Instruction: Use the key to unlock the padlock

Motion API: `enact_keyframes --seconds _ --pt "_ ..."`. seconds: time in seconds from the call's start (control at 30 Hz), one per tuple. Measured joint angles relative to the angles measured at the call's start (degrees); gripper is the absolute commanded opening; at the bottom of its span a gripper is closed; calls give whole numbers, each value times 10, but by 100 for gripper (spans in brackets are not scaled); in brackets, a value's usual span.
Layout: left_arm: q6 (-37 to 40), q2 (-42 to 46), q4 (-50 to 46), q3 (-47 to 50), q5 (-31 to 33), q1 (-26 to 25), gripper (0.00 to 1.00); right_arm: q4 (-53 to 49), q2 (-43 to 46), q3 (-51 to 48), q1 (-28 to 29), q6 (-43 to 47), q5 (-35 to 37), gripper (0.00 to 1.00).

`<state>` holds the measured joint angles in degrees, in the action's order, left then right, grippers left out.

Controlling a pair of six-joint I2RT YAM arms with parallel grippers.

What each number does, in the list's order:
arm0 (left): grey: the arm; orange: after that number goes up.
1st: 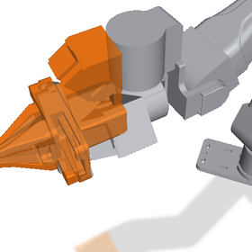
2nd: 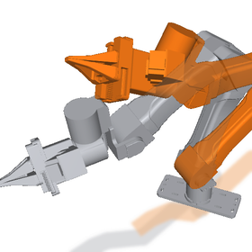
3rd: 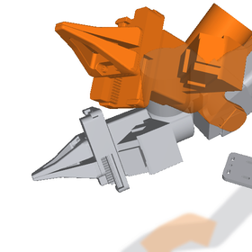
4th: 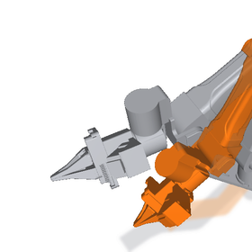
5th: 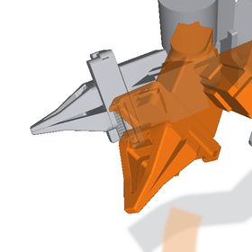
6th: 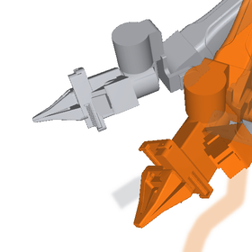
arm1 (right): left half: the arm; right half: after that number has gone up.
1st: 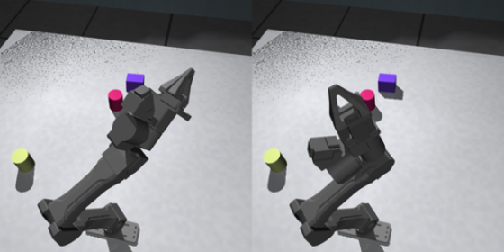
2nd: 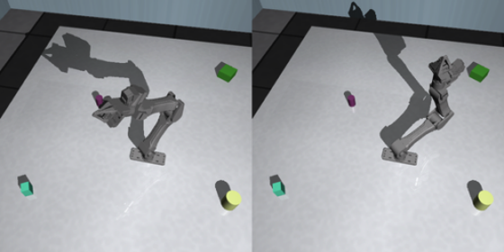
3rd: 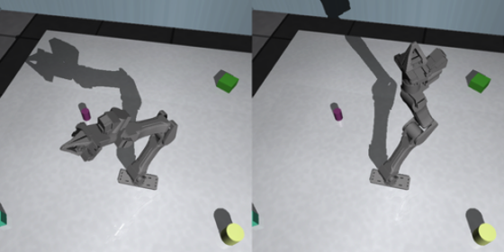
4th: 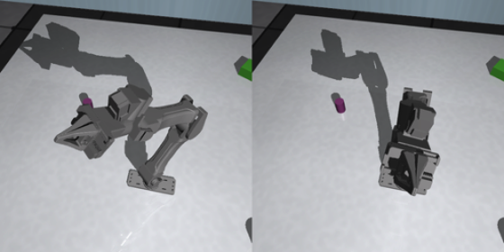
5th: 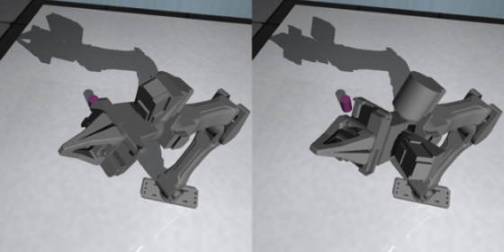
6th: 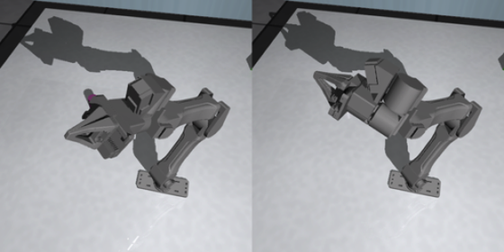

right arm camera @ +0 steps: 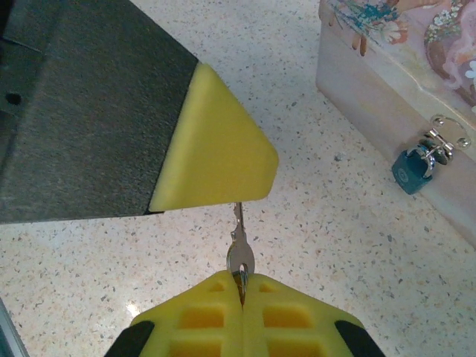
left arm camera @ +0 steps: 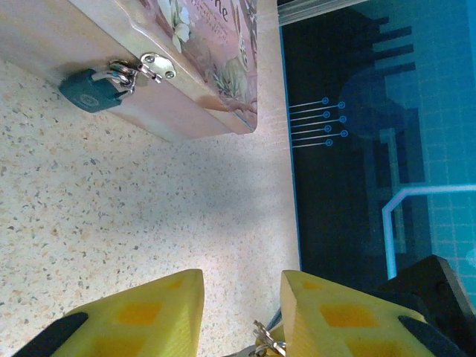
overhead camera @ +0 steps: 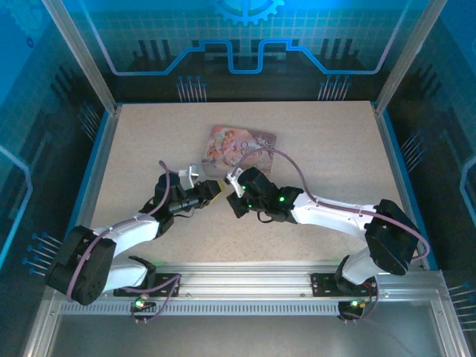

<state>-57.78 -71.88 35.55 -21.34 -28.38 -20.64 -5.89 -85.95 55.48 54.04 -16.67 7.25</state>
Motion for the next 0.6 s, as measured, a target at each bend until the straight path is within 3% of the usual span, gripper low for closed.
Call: enact_keyframes --seconds 0.33,0.6 --pt "-24 -17 4 -11 0 -8 26 0 0 0 10 9 21 0" --pt "-41 -22 3 -11 0 -12 22 -1 -5 1 39 41 79 0"
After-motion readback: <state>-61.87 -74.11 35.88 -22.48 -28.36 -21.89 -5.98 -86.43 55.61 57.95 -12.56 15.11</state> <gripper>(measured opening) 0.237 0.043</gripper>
